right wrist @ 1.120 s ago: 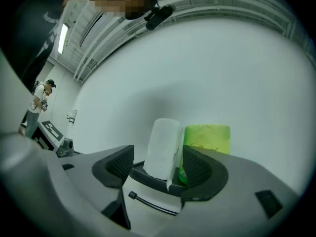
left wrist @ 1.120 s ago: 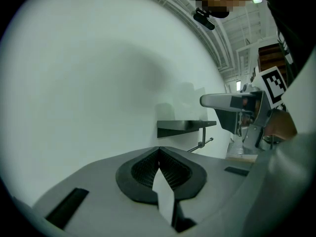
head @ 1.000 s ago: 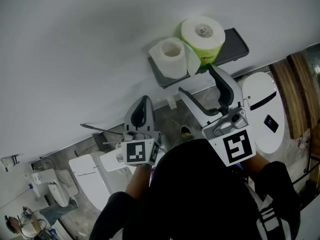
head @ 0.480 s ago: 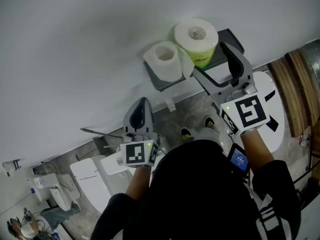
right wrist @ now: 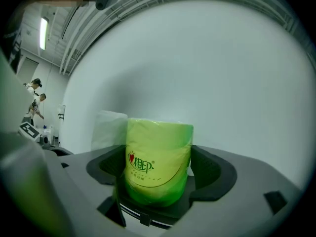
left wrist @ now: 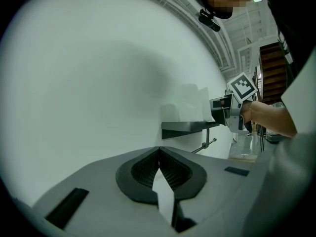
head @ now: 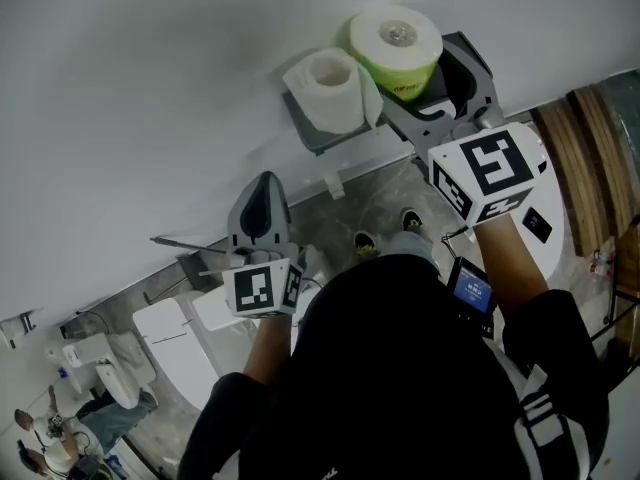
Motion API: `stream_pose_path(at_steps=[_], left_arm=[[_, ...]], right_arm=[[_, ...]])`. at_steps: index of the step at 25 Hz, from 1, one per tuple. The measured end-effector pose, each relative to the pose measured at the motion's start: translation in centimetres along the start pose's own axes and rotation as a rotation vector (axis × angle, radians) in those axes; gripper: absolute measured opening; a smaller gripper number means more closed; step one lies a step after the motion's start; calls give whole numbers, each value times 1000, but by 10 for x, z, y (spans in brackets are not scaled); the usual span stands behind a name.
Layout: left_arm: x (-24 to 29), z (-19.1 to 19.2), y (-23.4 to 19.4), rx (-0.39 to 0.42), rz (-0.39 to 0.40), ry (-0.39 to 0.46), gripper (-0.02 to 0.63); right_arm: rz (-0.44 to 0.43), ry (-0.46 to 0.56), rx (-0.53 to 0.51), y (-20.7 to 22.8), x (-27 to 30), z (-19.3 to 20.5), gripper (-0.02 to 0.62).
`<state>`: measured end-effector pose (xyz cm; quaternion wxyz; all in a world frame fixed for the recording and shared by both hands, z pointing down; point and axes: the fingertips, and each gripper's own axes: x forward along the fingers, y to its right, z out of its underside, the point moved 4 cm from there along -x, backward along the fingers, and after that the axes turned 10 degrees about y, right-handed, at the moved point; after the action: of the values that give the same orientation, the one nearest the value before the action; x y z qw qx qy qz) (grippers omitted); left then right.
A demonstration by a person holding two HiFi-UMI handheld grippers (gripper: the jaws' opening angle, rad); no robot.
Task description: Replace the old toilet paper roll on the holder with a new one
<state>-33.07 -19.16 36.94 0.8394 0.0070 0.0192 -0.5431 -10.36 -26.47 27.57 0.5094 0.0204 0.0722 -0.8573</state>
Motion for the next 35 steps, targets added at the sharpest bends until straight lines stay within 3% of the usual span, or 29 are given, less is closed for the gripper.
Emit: stream_pose_path(at_steps=[11, 18, 26, 31, 35], left_arm=[[5, -2, 20, 5, 43, 39, 23], [3, -5, 23, 17, 51, 52, 23], [1, -6, 23, 12, 34, 47, 23], [6, -10, 36, 16, 7, 36, 23], [13, -16, 52, 15, -15, 39, 23]], right_arm=[[-56, -154, 92, 2, 8, 7, 414], [-31, -84, 71, 5, 0, 6, 413], [0, -33, -6, 38, -11, -11, 413], [-20, -8, -66, 58, -19, -25, 413], [-53, 30, -40, 76, -26, -34, 413]])
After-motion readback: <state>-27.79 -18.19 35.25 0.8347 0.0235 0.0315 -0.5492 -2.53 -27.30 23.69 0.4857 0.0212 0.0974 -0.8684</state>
